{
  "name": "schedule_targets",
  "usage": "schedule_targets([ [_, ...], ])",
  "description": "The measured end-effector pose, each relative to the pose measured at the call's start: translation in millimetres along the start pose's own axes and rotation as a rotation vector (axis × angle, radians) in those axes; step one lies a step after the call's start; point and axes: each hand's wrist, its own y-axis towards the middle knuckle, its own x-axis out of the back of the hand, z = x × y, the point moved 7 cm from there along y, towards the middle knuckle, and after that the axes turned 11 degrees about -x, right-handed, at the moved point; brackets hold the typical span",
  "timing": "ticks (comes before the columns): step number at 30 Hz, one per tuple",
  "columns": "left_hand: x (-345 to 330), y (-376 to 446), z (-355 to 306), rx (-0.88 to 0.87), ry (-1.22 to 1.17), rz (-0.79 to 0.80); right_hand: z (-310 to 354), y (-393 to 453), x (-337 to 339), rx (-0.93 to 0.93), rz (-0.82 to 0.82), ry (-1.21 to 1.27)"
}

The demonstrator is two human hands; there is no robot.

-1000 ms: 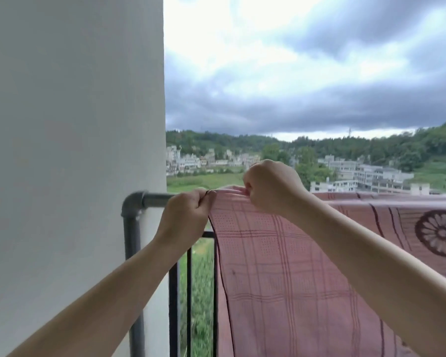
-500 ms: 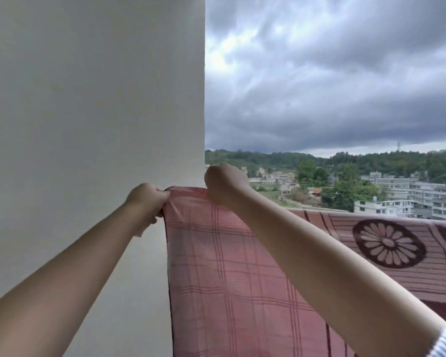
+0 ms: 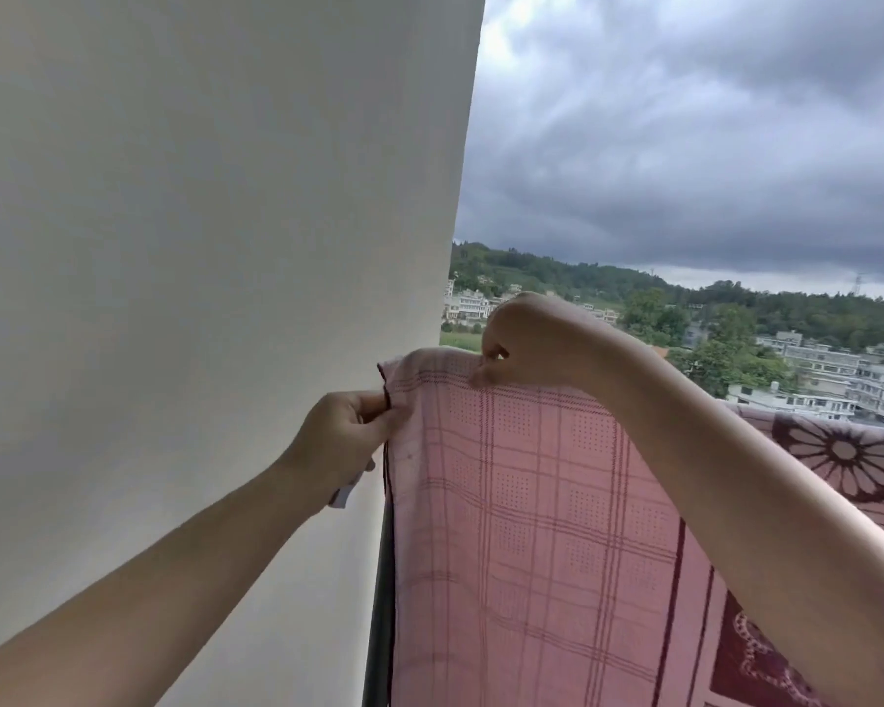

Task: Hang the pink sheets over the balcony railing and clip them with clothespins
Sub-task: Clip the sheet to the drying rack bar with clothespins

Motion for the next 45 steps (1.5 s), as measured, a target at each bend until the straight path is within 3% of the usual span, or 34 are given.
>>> schedule_targets([
  [3, 9.3, 3.6, -2.3, 0.0, -0.006, -0.173, 2.4, -1.3, 9.2, 0.03, -0.05, -0.036],
  [11, 55.4, -10.2, -28.3, -0.129, -0.124, -0.294, 37.2, -2.4, 35.8, 0.069, -0.203, -0.095],
  [15, 80.8, 4.3, -24.2, -0.137, -0.001, -0.312, 42.2, 12.9, 42.0, 0.038, -0.288, -0.07],
  [20, 36.0, 46.1, 7.4, -0.049, 0.215, -0.24, 25.4, 4.9, 11.4, -0.145, -0.3, -0.043],
  [26, 29.9, 23.1, 44.3, 0.038, -0.117, -0.143, 41.4, -50.9, 16.0, -0.07, -0.527, 0.073],
  [28, 31.3, 0.5, 63.0, 0.115, -0.204, -0.065, 61.7, -60.6, -0.9, -0.029, -0.446, 0.089],
  [31, 32.2, -36.8, 96.6, 0.239, -0.24, -0.035, 92.6, -57.4, -49.6, -0.008, -0.168, 0.014],
  [37, 32.7, -72.4, 141.1, 0.342, -0.09, 0.043, 147.4, -37.5, -107.2, 0.056, 0.096, -0.211],
  [40, 20.4, -69.8, 146.2, 0.291, -0.043, 0.119, 155.4, -28.0, -115.7, 0.089, 0.173, -0.358],
  [45, -10.8, -57.8, 156.0, 0.264, -0.144, 0.228, 152.2, -16.6, -116.0, 0.058, 0.156, -0.429],
])
